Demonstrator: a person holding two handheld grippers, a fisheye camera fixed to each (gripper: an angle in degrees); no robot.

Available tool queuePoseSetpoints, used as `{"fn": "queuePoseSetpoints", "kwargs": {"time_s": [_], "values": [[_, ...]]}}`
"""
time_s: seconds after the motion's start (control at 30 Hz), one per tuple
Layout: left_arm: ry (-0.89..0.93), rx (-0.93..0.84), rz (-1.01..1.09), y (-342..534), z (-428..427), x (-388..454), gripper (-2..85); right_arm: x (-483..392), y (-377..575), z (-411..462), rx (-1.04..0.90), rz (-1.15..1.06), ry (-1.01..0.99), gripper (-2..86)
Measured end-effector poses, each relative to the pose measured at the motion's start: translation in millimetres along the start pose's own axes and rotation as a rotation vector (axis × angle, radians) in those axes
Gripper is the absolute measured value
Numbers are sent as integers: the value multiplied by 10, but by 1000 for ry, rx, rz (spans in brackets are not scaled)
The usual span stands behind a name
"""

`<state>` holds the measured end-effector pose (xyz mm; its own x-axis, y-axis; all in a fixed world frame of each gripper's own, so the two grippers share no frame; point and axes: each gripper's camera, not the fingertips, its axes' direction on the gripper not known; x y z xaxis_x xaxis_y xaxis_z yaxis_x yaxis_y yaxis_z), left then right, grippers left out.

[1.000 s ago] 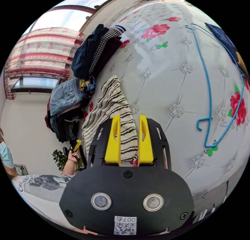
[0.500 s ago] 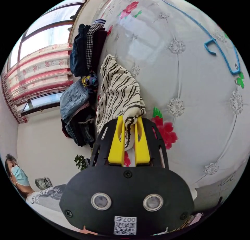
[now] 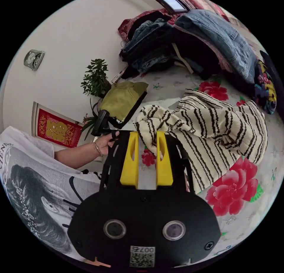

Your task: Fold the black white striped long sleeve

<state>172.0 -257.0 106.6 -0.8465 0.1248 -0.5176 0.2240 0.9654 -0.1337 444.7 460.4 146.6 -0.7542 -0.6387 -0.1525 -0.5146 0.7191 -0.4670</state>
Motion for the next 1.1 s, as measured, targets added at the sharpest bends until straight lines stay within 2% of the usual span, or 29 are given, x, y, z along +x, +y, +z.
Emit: {"fn": "queuePoseSetpoints", "kwargs": {"time_s": [0.1, 0.17, 0.4, 0.47, 0.77, 0.87, 0.97, 1.1], "values": [[50, -27, -25, 72, 18, -125, 93, -84, -39, 535, -153, 5, -153, 75], [74, -47, -34, 101, 37, -187, 97, -63, 32, 635, -176, 31, -154, 75], [147, -94, -26, 70, 93, -274, 111, 569, 343, 105, -1, 309, 8, 85], [151, -102, -18, 33, 118, -268, 114, 657, 266, 2, 28, 329, 66, 90], [127, -111, -5, -29, 119, -206, 116, 943, -714, 404, -65, 338, 300, 89], [148, -94, -37, -9, 91, -252, 118, 779, -1035, 427, 24, 238, 164, 95], [163, -91, -54, -24, 92, -281, 127, 724, -1104, 476, 9, 213, 23, 99], [200, -100, -25, -123, 121, -227, 151, 804, -547, 257, 54, 247, 79, 101]]}}
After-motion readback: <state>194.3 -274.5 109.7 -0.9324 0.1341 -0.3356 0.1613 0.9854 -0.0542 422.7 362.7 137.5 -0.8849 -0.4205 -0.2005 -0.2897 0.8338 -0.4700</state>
